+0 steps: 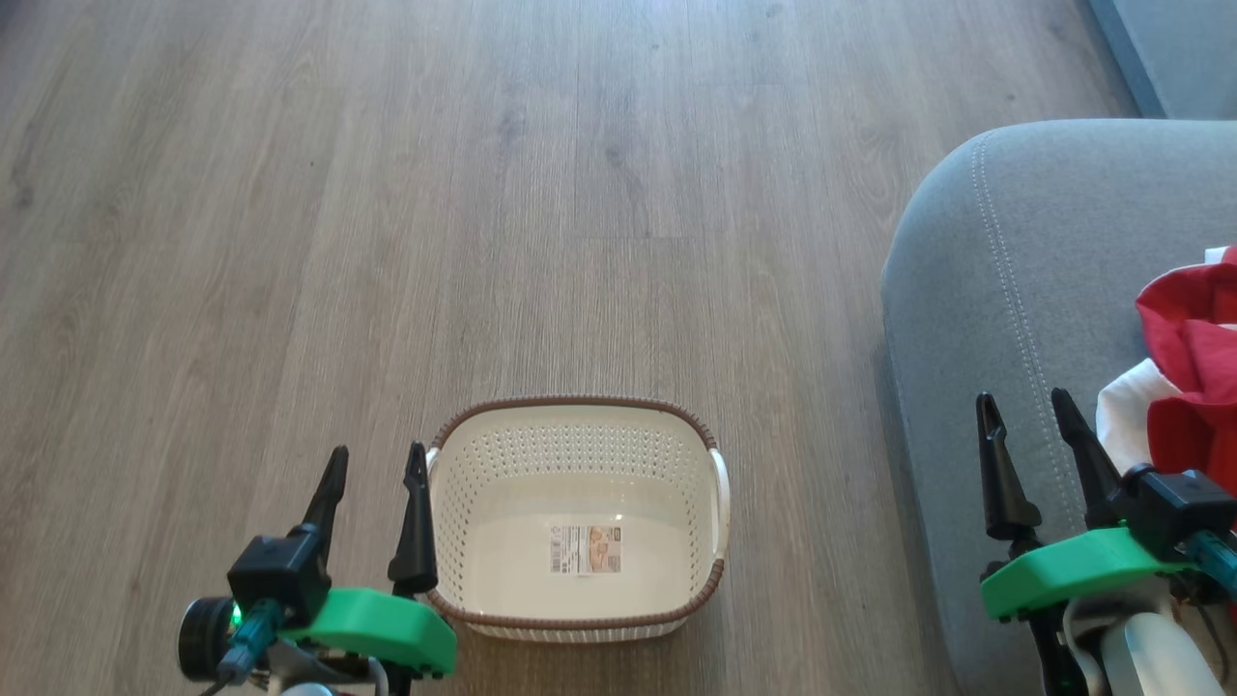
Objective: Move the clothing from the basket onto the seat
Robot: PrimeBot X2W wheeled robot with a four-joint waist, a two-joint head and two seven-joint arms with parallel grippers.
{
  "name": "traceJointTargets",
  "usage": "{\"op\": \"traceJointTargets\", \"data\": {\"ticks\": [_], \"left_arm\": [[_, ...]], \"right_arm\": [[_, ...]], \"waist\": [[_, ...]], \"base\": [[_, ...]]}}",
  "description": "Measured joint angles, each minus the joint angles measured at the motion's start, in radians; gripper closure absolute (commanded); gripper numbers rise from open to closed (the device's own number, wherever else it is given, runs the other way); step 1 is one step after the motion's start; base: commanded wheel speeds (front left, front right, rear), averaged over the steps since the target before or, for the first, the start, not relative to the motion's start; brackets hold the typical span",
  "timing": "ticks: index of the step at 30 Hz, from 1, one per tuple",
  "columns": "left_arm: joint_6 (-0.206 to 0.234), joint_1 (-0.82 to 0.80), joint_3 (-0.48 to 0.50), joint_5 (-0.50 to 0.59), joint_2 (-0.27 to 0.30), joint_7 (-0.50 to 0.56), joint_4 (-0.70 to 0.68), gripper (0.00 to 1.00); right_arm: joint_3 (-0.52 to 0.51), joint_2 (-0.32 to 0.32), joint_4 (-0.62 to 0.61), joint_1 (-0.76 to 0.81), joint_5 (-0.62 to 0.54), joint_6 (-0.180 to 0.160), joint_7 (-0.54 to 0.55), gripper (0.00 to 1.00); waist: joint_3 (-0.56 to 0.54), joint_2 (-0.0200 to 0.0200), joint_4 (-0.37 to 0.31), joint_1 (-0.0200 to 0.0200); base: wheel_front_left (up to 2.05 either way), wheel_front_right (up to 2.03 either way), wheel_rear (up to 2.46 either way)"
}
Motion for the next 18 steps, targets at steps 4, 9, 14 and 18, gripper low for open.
{"op": "traceJointTargets", "data": {"ticks": [4, 9, 14, 18], "left_arm": [[-0.004, 0.000, -0.002, 0.000, 0.001, 0.000, 0.012, 1.00], [-0.003, 0.033, -0.003, -0.006, 0.002, 0.002, 0.088, 1.00], [-0.012, 0.039, -0.002, -0.067, 0.004, 0.014, 0.091, 1.00], [-0.021, 0.039, -0.001, -0.112, 0.005, 0.024, 0.091, 1.00]], "right_arm": [[0.001, 0.001, 0.015, 0.001, 0.000, -0.001, 0.000, 1.00], [0.007, 0.010, 0.087, 0.043, 0.007, -0.001, 0.006, 1.00], [0.005, 0.013, 0.091, 0.047, 0.059, -0.001, 0.020, 1.00], [0.002, 0.016, 0.090, 0.046, 0.100, -0.001, 0.030, 1.00]], "waist": [[0.002, 0.0000, 0.000, 0.0000], [0.002, 0.0000, -0.001, 0.0000], [0.002, 0.0000, -0.003, 0.0000], [0.001, 0.0000, -0.004, 0.0000]], "base": [[0.00, 0.00, 0.00], [0.00, 0.00, 0.00], [0.00, 0.00, 0.00], [0.00, 0.00, 0.00]]}}
